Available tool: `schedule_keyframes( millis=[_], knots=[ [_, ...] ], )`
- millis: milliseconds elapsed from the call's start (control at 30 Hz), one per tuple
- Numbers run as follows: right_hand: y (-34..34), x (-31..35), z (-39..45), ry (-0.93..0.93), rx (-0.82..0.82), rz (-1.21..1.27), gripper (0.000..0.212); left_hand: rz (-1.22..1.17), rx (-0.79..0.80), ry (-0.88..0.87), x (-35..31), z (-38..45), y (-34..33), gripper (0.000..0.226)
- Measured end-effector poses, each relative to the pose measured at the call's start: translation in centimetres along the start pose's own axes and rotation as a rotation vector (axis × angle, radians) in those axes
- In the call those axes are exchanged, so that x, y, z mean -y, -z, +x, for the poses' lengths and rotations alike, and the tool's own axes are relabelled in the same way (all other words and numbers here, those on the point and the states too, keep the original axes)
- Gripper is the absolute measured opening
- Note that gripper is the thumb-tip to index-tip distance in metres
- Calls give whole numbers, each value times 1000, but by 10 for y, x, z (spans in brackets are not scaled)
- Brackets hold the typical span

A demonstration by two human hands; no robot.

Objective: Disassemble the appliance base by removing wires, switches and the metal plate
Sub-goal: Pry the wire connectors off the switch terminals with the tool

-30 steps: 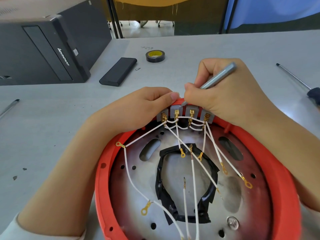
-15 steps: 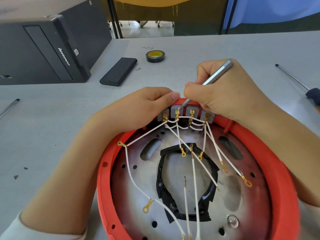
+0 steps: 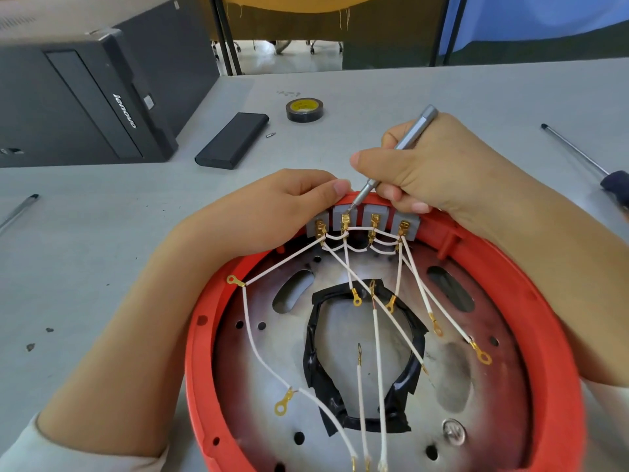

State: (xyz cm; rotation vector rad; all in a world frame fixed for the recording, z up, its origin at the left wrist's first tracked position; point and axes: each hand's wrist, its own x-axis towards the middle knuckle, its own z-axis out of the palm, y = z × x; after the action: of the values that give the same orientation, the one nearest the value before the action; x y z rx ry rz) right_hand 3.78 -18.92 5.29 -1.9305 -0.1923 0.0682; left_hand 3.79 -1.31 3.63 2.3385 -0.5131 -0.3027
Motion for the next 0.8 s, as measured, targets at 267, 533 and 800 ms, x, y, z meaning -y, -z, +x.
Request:
schedule_keyframes(
  millis=[267, 533, 800],
  knots=[
    [-1, -2, -9, 127, -54, 42, 37, -18, -2, 2, 0, -1, 0, 35],
    [-5, 0, -12, 243, -145, -254, 31, -19, 0, -5, 3, -1, 0, 37],
    [-5, -1, -13, 267, -153, -257, 30, -11, -3, -5, 3, -1, 0, 36]
  ],
)
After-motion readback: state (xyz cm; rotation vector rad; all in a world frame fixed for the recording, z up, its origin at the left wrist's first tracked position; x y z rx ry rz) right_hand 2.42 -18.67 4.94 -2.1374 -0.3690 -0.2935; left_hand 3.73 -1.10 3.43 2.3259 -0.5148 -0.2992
